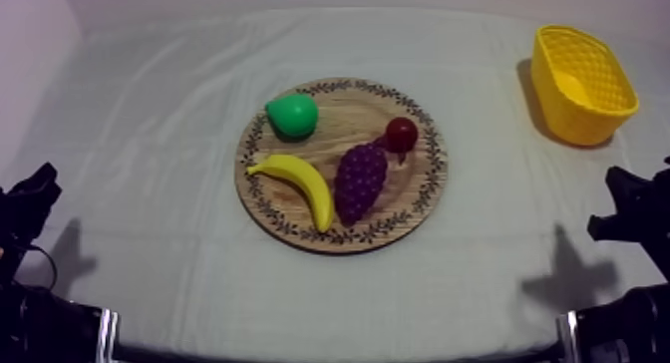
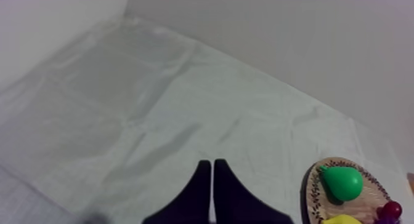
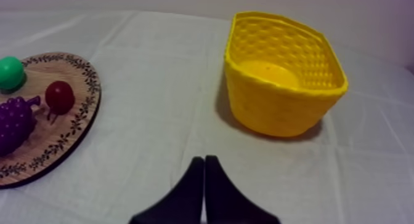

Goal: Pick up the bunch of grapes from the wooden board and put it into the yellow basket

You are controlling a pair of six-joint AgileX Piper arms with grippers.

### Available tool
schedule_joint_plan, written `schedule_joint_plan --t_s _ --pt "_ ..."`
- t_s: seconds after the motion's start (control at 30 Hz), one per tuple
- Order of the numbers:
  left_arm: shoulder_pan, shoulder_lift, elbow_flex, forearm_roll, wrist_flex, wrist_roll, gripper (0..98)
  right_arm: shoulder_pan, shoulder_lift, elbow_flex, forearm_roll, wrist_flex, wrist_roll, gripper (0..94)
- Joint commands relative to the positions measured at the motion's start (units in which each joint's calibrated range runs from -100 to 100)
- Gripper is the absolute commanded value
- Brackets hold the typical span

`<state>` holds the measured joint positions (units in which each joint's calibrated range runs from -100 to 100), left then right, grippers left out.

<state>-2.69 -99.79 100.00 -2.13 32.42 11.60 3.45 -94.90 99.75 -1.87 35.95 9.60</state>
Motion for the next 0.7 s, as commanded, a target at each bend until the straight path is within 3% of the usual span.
schedule_joint_plan --t_s 0.0,0.13,0.27,0.67 --pt "-0.03 0.05 0.0 0.01 -0.01 -0.03 0.1 -0.07 1.24 -0.45 -0.12 -2.0 -0.25 0.3" --pt "-0.03 0.05 0.0 0.01 -0.01 -0.04 0.1 -0.82 5.8 -4.99 -0.41 -2.78 -0.89 0.3" --pt "-0.03 0.05 0.0 0.01 -0.01 -0.01 0.1 -1.69 12.87 -14.26 -1.74 0.84 -1.31 0.3" --pt "-0.03 0.05 0.0 0.01 -0.01 0.0 0.1 -5.65 39.26 -55.96 -6.3 25.6 -4.48 0.3"
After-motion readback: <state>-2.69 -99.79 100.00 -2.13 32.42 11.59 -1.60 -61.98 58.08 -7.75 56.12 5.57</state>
